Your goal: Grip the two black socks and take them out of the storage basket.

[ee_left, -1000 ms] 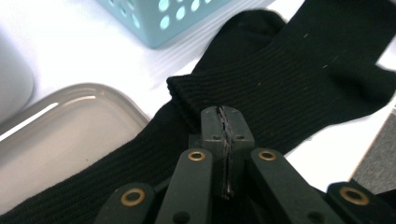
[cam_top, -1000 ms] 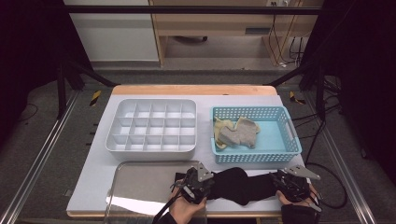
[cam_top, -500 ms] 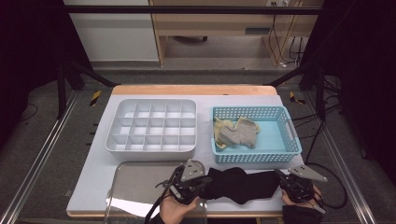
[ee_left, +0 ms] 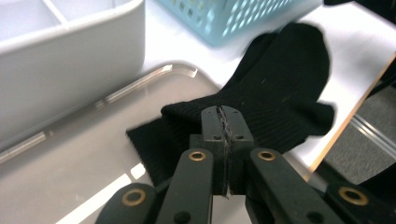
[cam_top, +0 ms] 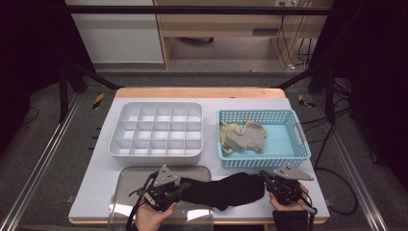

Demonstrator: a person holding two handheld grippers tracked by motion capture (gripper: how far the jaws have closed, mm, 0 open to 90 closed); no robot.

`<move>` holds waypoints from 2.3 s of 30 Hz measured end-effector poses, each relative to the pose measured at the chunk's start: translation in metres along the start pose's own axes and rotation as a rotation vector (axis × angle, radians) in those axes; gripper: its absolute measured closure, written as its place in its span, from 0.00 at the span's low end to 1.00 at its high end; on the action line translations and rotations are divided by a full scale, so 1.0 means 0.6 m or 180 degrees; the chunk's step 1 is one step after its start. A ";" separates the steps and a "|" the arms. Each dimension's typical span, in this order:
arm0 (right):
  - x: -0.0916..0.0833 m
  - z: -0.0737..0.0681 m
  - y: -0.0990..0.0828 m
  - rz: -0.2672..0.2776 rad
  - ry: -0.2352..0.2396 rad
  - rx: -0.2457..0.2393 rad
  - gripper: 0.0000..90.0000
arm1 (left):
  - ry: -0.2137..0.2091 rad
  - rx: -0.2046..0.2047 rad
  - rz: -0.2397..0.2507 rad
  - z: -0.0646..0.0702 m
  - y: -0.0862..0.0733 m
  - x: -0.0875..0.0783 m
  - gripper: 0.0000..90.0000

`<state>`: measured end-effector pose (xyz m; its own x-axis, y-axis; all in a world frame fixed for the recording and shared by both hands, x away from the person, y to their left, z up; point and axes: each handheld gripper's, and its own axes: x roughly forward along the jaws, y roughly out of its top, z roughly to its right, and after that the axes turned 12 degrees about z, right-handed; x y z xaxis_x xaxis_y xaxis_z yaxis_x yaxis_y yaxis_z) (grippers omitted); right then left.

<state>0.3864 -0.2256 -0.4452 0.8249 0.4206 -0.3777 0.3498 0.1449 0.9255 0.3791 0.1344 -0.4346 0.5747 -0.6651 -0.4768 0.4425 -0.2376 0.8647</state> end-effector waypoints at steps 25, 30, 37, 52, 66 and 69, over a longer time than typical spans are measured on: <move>-0.006 0.015 -0.020 0.0010 0.0110 0.0204 0.97 | -0.0021 -0.0029 0.0061 -0.005 -0.023 -0.007 0.98; 0.007 -0.003 -0.005 0.0043 0.0178 0.0100 0.97 | 0.0037 -0.0035 0.0063 -0.014 -0.024 -0.014 0.98; 0.037 -0.001 -0.015 -0.0026 0.0170 0.0117 0.97 | 0.0136 0.0010 0.0106 -0.023 -0.024 -0.015 0.98; 0.049 -0.009 -0.017 -0.0126 0.0223 0.0095 0.96 | 0.0252 0.0038 0.0049 -0.039 -0.029 -0.007 0.98; 0.025 0.008 -0.041 -0.0170 0.0259 0.0275 0.83 | 0.0326 -0.0106 -0.0005 -0.042 -0.049 -0.017 0.74; 0.033 0.004 -0.048 -0.0243 0.0324 0.0278 0.87 | 0.0345 -0.0090 -0.0004 -0.040 -0.051 -0.009 0.85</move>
<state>0.3938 -0.2237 -0.4791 0.7468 0.5005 -0.4380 0.4508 0.1033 0.8866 0.3789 0.1621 -0.4621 0.6444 -0.5841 -0.4936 0.4616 -0.2174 0.8600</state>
